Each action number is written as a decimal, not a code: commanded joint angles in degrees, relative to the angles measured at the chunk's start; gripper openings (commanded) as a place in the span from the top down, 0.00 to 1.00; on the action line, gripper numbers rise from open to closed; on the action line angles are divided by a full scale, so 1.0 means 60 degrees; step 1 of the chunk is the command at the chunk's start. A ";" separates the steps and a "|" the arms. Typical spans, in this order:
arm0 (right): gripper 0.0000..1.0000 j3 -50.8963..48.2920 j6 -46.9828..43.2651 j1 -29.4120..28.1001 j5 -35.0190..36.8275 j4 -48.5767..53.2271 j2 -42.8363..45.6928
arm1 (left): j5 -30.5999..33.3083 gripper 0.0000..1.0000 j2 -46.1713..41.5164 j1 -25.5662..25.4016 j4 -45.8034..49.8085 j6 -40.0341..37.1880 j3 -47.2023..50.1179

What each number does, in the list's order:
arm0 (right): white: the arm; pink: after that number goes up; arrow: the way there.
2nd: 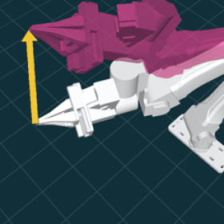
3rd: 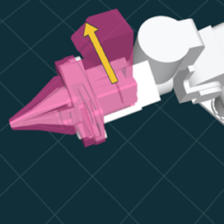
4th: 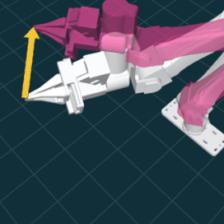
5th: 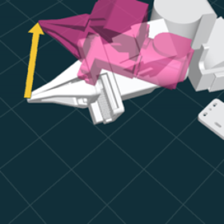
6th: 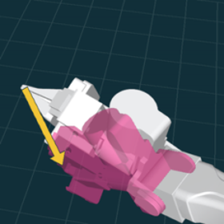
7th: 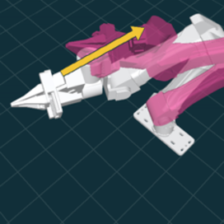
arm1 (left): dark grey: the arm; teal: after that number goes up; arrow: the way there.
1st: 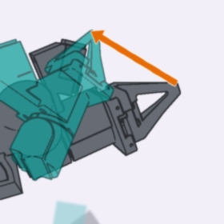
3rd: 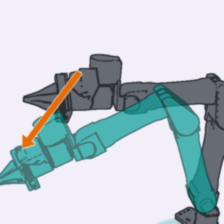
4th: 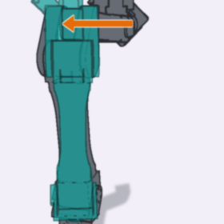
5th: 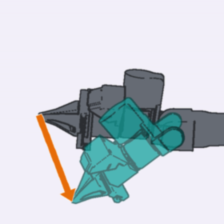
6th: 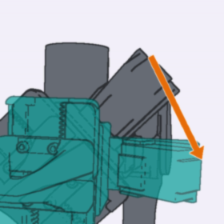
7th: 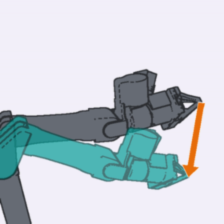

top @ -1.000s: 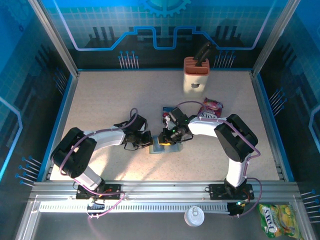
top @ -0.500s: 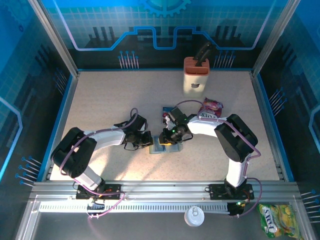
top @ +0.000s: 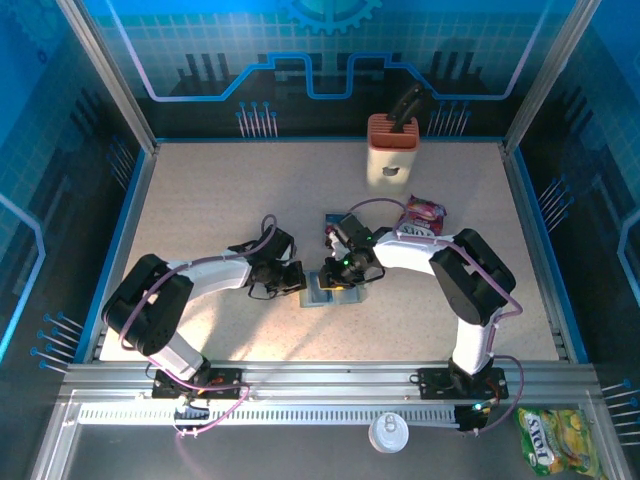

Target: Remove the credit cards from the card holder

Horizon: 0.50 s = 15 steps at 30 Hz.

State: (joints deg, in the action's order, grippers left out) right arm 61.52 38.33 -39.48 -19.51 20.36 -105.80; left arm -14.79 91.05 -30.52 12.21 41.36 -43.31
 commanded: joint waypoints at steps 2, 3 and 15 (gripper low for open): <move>0.73 0.0030 -0.0089 -0.0128 0.0511 0.0563 0.0310 | -0.0160 0.93 -0.0198 0.0012 0.0346 -0.0216 -0.0319; 0.73 0.0016 -0.0096 -0.0126 0.0508 0.0562 0.0324 | -0.0154 0.93 -0.0272 0.0004 0.0353 -0.0179 -0.0321; 0.73 -0.0106 0.0015 -0.0114 0.0757 0.0577 0.0675 | -0.0394 0.93 -0.0039 -0.0628 0.0052 0.0277 -0.0640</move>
State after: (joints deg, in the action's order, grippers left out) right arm 61.43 38.30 -39.48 -16.38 22.31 -103.96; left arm -15.49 89.49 -33.32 12.60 42.06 -45.28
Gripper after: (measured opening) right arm 0.273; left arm 0.069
